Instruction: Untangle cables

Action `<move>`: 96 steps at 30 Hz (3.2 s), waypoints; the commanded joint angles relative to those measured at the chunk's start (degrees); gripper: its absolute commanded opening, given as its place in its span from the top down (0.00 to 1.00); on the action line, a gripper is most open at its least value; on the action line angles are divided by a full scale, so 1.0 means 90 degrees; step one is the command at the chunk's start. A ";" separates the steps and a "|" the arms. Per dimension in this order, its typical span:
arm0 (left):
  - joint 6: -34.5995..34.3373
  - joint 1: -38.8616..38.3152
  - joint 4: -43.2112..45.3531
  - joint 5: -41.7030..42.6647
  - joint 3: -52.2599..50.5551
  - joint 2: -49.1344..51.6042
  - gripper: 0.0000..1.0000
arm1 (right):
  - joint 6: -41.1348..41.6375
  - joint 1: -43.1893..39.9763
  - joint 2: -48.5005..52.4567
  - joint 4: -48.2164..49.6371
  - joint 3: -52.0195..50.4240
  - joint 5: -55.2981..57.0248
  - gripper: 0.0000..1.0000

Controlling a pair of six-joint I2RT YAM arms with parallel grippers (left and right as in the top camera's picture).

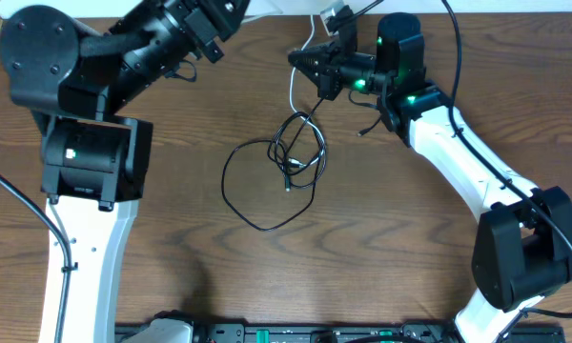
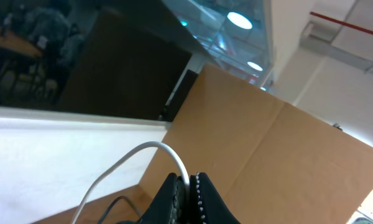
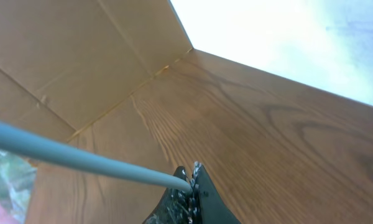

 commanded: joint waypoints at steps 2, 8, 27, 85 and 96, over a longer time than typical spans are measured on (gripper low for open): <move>-0.0053 0.0238 -0.0248 0.0211 0.0153 -0.0083 0.93 | 0.0357 -0.0342 -0.0350 -0.0335 0.0257 0.0160 0.99; 0.0542 0.0369 -0.1064 0.0206 0.0153 -0.0083 0.93 | 0.0046 -0.0750 -0.1353 -0.1513 0.0325 0.1064 0.99; 0.2079 0.0362 -0.5013 -0.0668 0.0092 0.1190 0.92 | -0.0189 -0.1928 -0.3976 -0.2652 0.0381 0.2300 0.99; 0.2924 0.0355 -0.5292 -0.0840 0.0068 0.1542 0.17 | -0.0359 -0.5195 0.4503 -0.5775 0.7526 0.4286 0.99; 0.2924 0.0333 -0.5294 -0.0840 0.0068 0.1593 0.17 | -0.0367 -0.5229 0.4260 -0.6445 0.7526 0.3570 0.01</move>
